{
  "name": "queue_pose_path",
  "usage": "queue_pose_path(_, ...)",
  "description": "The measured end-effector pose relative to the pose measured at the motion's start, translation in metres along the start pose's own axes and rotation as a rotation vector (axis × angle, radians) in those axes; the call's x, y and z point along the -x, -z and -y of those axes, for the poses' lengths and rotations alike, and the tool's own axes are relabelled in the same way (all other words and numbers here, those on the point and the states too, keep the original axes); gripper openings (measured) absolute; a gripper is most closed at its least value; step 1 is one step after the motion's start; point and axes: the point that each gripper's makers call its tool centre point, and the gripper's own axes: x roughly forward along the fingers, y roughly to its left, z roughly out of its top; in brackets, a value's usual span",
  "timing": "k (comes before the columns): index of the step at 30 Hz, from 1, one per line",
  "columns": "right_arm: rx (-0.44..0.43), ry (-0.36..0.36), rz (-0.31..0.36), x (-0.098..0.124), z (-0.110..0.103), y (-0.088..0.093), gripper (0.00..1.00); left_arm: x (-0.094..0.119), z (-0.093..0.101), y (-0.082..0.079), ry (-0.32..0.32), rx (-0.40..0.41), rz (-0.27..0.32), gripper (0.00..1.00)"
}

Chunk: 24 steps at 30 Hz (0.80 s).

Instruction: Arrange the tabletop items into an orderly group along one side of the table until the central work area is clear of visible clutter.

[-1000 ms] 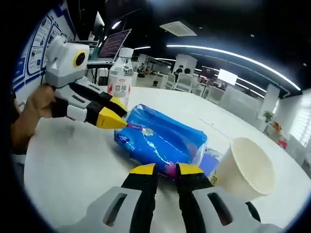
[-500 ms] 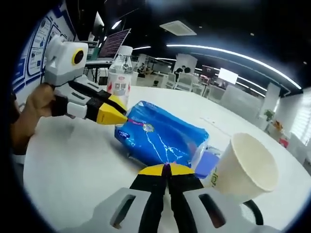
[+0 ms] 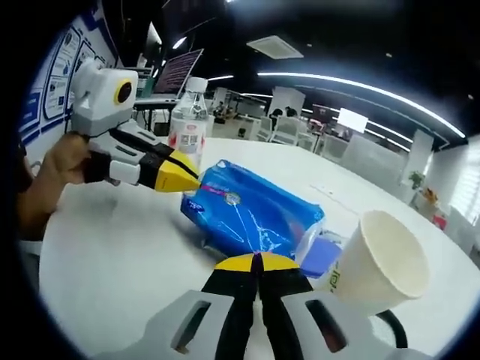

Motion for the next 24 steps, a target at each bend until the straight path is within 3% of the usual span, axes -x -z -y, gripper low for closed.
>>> queue_pose_path(11,0.007,0.004,0.029,0.005,-0.003,-0.014,0.0,0.006,-0.006,-0.007,-0.024,-0.013,0.012,0.0)
queue_pose_path(24,0.026,0.024,0.075,0.019,0.0,-0.036,0.0,0.016,-0.01,-0.032,-0.038,-0.047,0.053,0.0)
